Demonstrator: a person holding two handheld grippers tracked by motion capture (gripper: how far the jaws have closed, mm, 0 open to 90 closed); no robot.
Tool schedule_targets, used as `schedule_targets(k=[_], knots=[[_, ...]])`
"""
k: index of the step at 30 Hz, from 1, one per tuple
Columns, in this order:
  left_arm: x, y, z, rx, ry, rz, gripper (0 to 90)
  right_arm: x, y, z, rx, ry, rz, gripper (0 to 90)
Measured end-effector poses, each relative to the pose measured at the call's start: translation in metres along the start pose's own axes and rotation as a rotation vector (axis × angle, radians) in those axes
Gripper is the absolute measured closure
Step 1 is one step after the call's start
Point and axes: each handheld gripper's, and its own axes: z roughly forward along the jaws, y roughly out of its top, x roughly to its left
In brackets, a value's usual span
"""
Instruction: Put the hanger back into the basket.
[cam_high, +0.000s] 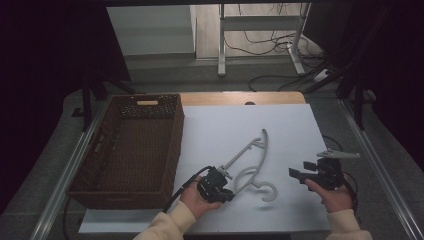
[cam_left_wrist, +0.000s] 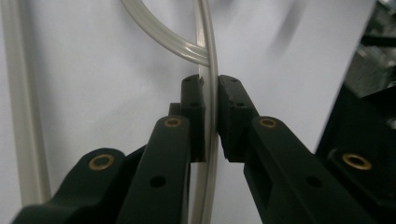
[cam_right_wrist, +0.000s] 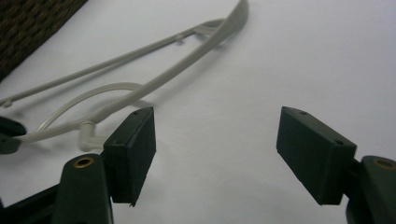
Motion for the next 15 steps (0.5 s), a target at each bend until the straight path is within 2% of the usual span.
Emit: schedule_targets(k=[1, 3, 5, 6, 9, 14, 15], knots=[[0.0, 0.0, 0.0, 0.0, 0.0, 0.0, 81.6, -0.003, -0.001, -0.001, -0.007, -0.002, 0.016, 28.6], [0.001, 0.002, -0.01, -0.041, -0.02, -0.007, 81.6, -0.007, -0.002, -0.002, -0.015, -0.009, 0.035, 28.6], [0.001, 0.003, -0.014, -0.054, -0.024, -0.007, 81.6, -0.01, -0.002, -0.004, -0.023, -0.01, 0.054, 28.5], [0.003, 0.005, -0.022, -0.086, -0.036, -0.016, 81.7, -0.011, -0.002, -0.004, -0.027, -0.013, 0.059, 28.6], [0.006, 0.008, -0.035, -0.138, -0.053, -0.026, 81.7, -0.013, -0.002, -0.005, -0.035, -0.019, 0.066, 28.5], [0.01, 0.015, -0.058, -0.219, -0.079, -0.048, 81.7, -0.013, -0.002, -0.007, -0.046, -0.031, 0.066, 28.5], [0.01, 0.015, -0.058, -0.219, -0.079, -0.048, 81.6, -0.013, -0.002, -0.007, -0.047, -0.03, 0.068, 28.5]])
